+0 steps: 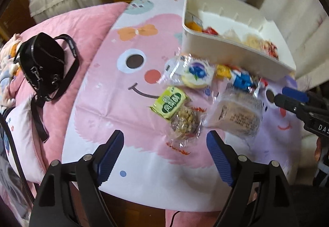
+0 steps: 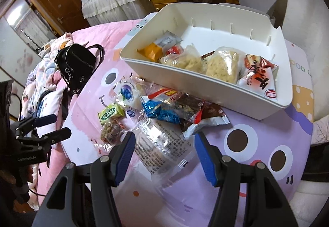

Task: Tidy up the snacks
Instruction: 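Pull both tools back from the tray toward the remaining snacks, then grasp dark nut-cluster bag with left tool while right tool grasps large clear printed bag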

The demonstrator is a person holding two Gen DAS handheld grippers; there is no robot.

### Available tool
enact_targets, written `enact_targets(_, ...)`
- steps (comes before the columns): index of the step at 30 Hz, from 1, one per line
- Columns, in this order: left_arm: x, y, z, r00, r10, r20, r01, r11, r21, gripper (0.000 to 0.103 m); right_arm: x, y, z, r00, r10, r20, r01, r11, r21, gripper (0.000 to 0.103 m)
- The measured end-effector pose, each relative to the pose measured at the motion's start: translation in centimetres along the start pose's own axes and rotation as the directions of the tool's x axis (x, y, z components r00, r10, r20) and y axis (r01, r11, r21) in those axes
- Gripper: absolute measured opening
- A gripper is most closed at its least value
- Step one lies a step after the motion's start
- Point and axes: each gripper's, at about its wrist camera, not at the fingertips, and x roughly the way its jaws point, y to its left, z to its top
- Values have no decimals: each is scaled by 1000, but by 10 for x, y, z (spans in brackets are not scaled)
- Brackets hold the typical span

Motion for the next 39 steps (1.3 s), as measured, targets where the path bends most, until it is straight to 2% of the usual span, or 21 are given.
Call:
enact_targets(4,13,-1,5,998,-59,-36,58,998,-15,82,8,4,-4,1000,-28,6,29,997,-73,61)
enact_targets(8,31,-7,11,992,-76,-100,76,997,-5,82,14,10,-8,999,-38,10,39,988,-152,61)
enact_targets(15,69,-13,22,966,-141,-218,133,990,-49,82,28,20,-15,999,-35,-2,33,967,-253,65)
enact_targets(18,80,-19,25,957,-142,-252,136,990,-44,82,34,23,-17,999,-39,-15,33,957,-289,65)
enact_targets(24,104,-21,34,937,-141,-321,117,989,-91,81,49,33,-24,997,-69,-37,51,928,-368,66)
enact_targets(27,113,-23,39,929,-136,-344,112,990,-89,75,55,36,-26,995,-98,-30,78,913,-400,68)
enact_targets(33,127,-27,47,914,-118,-387,96,993,-76,61,63,37,-22,996,-90,-27,72,912,-403,75)
enact_targets(35,132,-27,50,906,-127,-404,103,991,-80,48,66,40,-21,996,-86,-31,66,909,-411,77)
enact_targets(39,143,-28,51,896,-142,-420,120,990,-78,47,75,48,-23,994,-105,-41,76,892,-446,81)
